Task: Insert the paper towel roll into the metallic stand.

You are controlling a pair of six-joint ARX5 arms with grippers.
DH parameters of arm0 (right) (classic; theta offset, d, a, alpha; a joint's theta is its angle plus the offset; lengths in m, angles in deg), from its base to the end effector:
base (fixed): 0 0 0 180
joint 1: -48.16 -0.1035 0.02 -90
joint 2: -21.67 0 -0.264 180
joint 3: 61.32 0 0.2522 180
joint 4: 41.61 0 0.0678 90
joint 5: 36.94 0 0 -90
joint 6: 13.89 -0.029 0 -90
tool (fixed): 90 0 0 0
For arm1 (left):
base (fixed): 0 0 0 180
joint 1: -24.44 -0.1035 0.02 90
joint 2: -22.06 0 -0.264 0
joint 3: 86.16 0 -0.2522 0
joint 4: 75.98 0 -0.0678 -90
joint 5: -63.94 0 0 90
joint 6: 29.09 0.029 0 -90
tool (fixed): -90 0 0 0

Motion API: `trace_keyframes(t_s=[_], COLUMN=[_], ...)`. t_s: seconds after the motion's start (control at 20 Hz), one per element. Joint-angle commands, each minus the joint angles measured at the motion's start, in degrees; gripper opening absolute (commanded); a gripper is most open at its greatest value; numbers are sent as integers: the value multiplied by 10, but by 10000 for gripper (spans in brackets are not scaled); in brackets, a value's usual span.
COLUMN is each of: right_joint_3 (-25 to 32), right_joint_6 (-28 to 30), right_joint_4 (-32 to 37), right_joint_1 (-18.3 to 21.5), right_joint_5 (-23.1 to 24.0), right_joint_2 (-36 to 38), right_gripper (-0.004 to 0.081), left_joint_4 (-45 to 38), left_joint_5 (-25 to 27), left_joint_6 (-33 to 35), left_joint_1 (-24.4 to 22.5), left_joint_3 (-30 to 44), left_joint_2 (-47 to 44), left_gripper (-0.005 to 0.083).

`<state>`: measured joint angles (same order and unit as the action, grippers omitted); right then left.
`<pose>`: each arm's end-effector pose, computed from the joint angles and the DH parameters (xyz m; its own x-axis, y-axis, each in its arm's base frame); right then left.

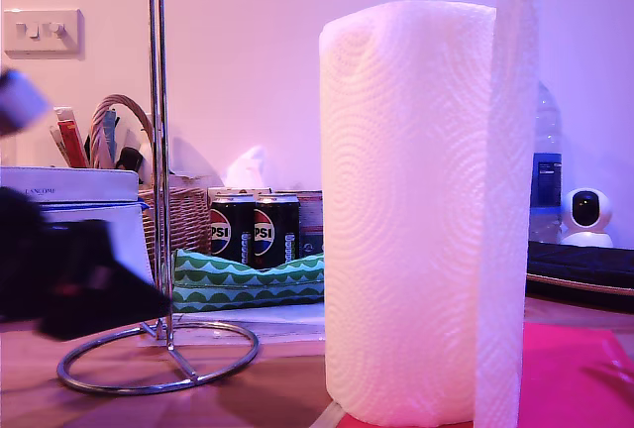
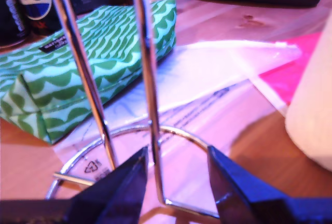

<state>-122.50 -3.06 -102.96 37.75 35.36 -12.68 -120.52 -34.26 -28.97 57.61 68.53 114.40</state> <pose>0.1024 0.0278 0.3122 0.7171 0.4409 -0.5399 -0.5158 0.8566 0.0144 0.1805 -0.1229 0.0982 0.6874 -0.6197 -0.3786 0.6525 0.7560 -0.0526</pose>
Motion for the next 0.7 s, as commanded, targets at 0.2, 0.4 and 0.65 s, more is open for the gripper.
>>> trace_keyframes(t_s=[0.2, 0.4, 0.65], right_joint_3=[-245, -338, -403], right_joint_6=[63, 44, 10], right_joint_4=[-228, -292, -301], right_joint_1=[-80, -164, -252], right_joint_5=[-42, -29, 41], right_joint_2=[-172, -287, -395], right_gripper=[296, 381, 495], left_joint_4=[0, 2, 4], left_joint_5=[-24, -34, -34], left_joint_6=[15, 22, 26], left_joint_1=[-4, -4, -4], left_joint_3=[-12, -12, -12], left_joint_2=[26, 26, 26], left_gripper=[82, -10, -12])
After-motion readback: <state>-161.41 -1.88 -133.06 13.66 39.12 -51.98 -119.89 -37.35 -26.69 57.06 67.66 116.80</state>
